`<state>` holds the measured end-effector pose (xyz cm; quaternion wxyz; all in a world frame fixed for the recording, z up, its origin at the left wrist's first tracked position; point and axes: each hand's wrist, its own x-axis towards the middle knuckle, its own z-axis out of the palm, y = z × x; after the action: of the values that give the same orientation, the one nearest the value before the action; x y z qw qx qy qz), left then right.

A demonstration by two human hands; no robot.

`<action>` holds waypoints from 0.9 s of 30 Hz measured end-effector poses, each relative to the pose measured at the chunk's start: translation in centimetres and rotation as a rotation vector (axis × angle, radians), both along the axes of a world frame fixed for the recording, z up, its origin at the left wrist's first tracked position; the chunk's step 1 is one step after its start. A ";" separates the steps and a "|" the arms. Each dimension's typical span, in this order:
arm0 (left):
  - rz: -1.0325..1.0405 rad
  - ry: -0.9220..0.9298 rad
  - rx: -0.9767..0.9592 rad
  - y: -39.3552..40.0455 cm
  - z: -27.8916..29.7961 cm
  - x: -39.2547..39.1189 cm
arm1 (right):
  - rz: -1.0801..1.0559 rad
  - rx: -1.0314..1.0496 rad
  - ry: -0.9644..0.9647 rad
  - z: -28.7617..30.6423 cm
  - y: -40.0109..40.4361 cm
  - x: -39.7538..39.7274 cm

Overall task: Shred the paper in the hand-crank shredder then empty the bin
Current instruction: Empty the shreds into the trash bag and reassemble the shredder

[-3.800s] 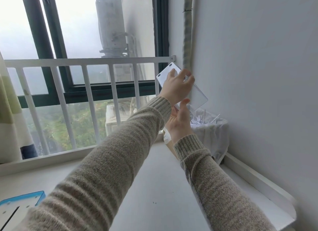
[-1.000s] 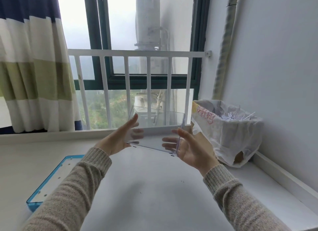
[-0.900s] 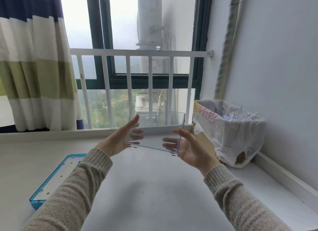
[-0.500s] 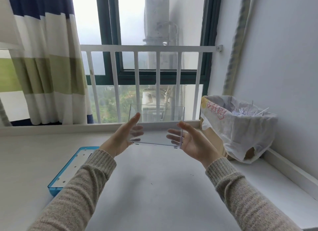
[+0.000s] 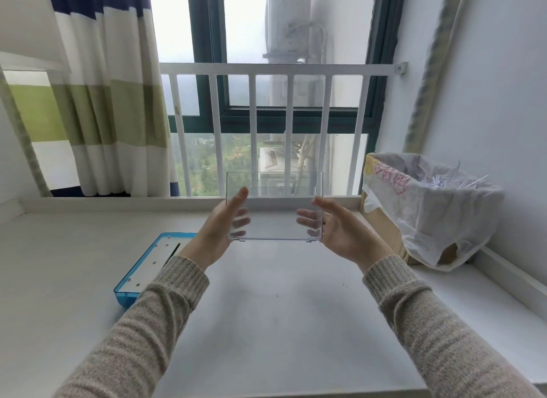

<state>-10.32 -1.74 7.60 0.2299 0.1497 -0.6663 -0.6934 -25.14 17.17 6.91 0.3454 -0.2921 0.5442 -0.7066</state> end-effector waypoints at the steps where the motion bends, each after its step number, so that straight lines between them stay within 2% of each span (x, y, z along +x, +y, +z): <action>1: 0.003 0.003 0.002 0.1 0.0 0.1 | 0.004 0.012 0.018 0.0 0.0 0.0; 7: -0.066 -0.014 -0.073 0.3 -0.4 0.4 | 0.011 0.043 0.132 0.0 0.7 0.1; 19: -0.022 0.071 -0.152 2.3 -3.3 0.4 | 0.036 0.009 0.036 -2.3 2.0 -0.2; 27: -0.025 0.115 -0.206 2.0 -4.6 0.6 | 0.092 0.020 0.041 -2.8 1.8 0.2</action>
<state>-9.75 0.27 2.95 0.2732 0.0770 -0.7216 -0.6314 -24.94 18.93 4.13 0.3693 -0.3277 0.5440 -0.6785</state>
